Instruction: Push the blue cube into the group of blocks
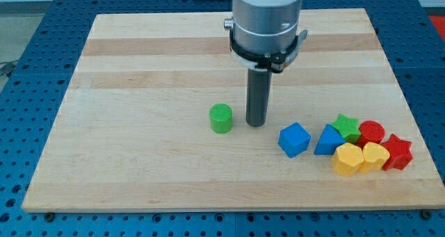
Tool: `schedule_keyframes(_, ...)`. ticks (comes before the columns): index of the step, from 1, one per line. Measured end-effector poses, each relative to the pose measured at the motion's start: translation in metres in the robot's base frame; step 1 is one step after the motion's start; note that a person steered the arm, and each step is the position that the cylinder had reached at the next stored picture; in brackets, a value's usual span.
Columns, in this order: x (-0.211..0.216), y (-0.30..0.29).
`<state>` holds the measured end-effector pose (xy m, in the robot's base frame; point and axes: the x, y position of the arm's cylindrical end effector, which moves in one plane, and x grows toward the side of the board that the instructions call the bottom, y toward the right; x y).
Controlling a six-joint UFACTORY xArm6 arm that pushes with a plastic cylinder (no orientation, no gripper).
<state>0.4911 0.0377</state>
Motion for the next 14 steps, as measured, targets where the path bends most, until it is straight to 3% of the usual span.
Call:
schedule_keyframes(2,0.049,0.014)
schedule_keyframes(6,0.014,0.031)
schedule_keyframes(8,0.076,0.051)
schedule_keyframes(10,0.086,0.051)
schedule_keyframes(14,0.068,-0.095)
